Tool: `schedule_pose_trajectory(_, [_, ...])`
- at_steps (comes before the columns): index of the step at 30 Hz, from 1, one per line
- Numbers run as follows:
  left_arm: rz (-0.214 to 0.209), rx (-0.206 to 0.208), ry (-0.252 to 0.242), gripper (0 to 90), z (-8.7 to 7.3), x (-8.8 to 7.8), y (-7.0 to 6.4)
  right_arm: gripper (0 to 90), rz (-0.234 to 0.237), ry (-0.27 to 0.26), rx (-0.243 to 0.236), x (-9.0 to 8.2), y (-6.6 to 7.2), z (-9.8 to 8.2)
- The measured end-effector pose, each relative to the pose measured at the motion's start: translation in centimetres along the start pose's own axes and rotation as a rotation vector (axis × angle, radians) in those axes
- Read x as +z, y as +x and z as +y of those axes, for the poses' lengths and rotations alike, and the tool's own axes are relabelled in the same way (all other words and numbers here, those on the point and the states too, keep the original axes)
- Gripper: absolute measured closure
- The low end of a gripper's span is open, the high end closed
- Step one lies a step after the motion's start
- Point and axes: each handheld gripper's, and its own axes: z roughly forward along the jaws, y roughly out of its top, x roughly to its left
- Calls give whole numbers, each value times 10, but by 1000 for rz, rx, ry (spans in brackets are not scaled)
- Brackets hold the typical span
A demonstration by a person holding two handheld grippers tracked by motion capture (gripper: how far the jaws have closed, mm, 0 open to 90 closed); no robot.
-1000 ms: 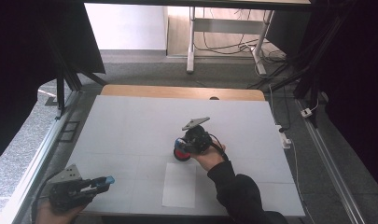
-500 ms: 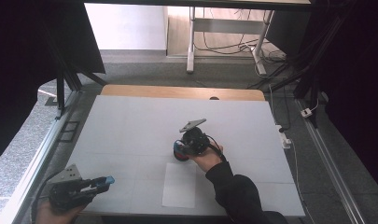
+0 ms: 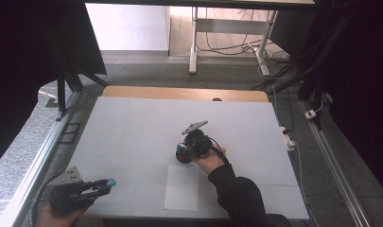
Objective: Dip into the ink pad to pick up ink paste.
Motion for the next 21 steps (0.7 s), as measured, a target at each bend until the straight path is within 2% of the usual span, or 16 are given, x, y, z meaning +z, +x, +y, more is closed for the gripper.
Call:
schedule_pose_trajectory(6, [1,-1,2,682,0,0,0,717,-16,15,6,1,2,2])
schedule_pose_trajectory(16, [0,2,7,682,1,1,0,717,-97,34,-82,1,17,1])
schedule_pose_trajectory(21, [0,1,6,682,0,1,0,717,-53,18,-20,1,9,0])
